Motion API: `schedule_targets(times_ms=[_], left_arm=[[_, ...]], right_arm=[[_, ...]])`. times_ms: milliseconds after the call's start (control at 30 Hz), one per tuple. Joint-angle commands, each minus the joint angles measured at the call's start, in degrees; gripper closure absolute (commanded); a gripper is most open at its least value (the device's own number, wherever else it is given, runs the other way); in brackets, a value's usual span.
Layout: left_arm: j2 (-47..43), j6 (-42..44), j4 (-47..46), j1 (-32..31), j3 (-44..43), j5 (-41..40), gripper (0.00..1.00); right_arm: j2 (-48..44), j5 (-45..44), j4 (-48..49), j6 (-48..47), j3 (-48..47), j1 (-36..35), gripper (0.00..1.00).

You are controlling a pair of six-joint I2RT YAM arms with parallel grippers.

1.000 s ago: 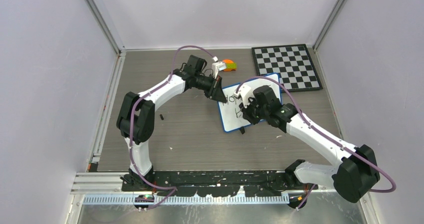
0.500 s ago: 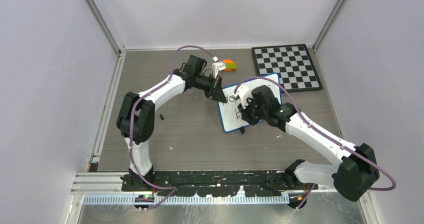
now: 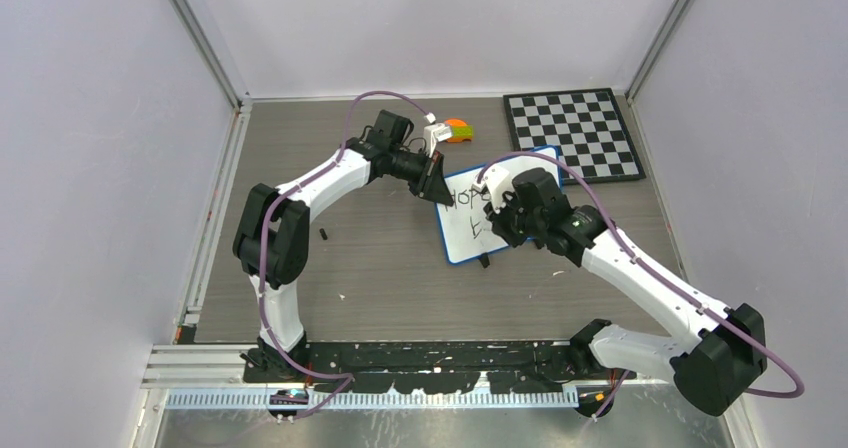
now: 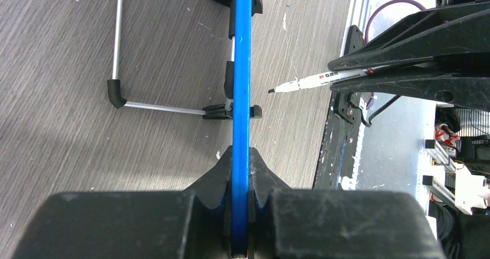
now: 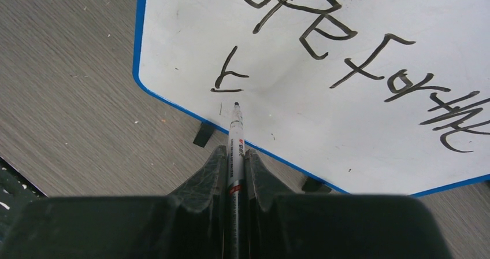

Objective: Write a sentence on the whiteboard

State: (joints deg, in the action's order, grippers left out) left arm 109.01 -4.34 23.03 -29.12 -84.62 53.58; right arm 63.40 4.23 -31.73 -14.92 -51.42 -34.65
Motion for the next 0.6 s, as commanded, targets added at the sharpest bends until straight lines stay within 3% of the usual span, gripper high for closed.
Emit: schedule_targets(times_ms=[0, 567], left_arm=[[-1.43, -0.69, 1.04, 0.56, -0.82, -0.64, 1.00], [-1.08, -1.41, 0.45, 0.56, -0.99, -0.10, 1.00]], right_arm=[[0.58, -1.70, 2.55, -0.24, -0.71, 0.33, 1.00], [2.39, -13.54, 7.68, 0.22, -0.23, 0.71, 1.00]])
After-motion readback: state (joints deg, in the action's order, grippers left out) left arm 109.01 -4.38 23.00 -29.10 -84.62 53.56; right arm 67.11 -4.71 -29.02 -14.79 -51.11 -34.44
